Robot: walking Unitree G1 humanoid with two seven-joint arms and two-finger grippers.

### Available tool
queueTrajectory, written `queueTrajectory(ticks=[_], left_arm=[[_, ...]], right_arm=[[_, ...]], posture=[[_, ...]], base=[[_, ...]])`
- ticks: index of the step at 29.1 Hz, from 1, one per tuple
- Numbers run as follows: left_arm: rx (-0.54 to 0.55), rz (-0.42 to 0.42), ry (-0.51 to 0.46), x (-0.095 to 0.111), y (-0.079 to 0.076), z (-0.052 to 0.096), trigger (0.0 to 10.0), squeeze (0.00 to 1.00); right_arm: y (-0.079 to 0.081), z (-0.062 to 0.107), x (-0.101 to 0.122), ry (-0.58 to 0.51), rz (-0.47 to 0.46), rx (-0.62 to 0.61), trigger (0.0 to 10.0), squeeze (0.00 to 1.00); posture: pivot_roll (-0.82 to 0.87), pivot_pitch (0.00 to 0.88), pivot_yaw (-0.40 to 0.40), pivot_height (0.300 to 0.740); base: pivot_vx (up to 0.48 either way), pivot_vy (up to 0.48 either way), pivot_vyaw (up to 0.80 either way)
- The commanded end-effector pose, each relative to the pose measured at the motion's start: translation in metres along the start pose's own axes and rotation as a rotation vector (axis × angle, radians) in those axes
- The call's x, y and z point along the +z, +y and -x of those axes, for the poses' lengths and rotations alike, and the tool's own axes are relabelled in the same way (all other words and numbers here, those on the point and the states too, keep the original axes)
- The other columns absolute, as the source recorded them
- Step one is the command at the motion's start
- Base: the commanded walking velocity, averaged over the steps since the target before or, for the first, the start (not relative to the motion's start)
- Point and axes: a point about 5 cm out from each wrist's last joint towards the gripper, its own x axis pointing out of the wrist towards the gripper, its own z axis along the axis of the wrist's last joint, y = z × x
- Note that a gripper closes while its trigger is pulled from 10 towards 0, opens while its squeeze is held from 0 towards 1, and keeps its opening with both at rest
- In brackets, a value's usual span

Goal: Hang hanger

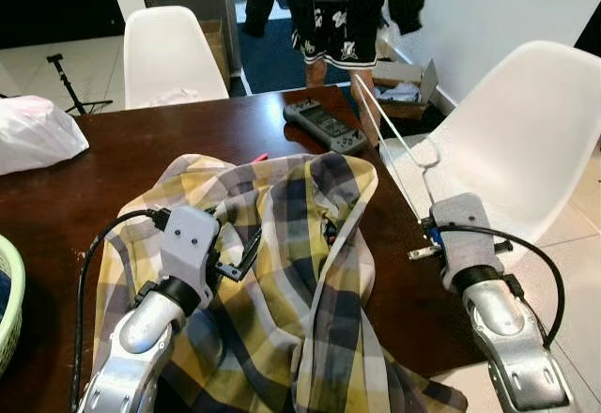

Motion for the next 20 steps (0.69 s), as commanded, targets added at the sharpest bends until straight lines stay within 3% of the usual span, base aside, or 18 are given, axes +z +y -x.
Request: queueTrajectory(ticks=[1, 9, 20], left_arm=[[0.019, -0.024, 0.004, -0.003, 0.001, 0.003, 10.0, 0.00], [0.088, -0.010, 0.008, -0.007, 0.008, 0.013, 10.0, 0.00], [0.086, 0.020, 0.012, -0.007, 0.010, 0.015, 10.0, 0.00]], right_arm=[[0.001, 0.003, -0.003, 0.002, -0.039, -0.023, 10.0, 0.00], [0.000, 0.008, -0.012, 0.042, -0.113, -0.040, 10.0, 0.00], [-0.003, 0.011, -0.010, 0.037, -0.119, -0.062, 10.0, 0.00]], posture=[[0.01, 0.154, 0.014, 0.740], [0.04, 0.148, 0.000, 0.740], [0.04, 0.160, 0.003, 0.740]], base=[[0.000, 0.000, 0.00], [0.000, 0.000, 0.00], [0.000, 0.000, 0.00]])
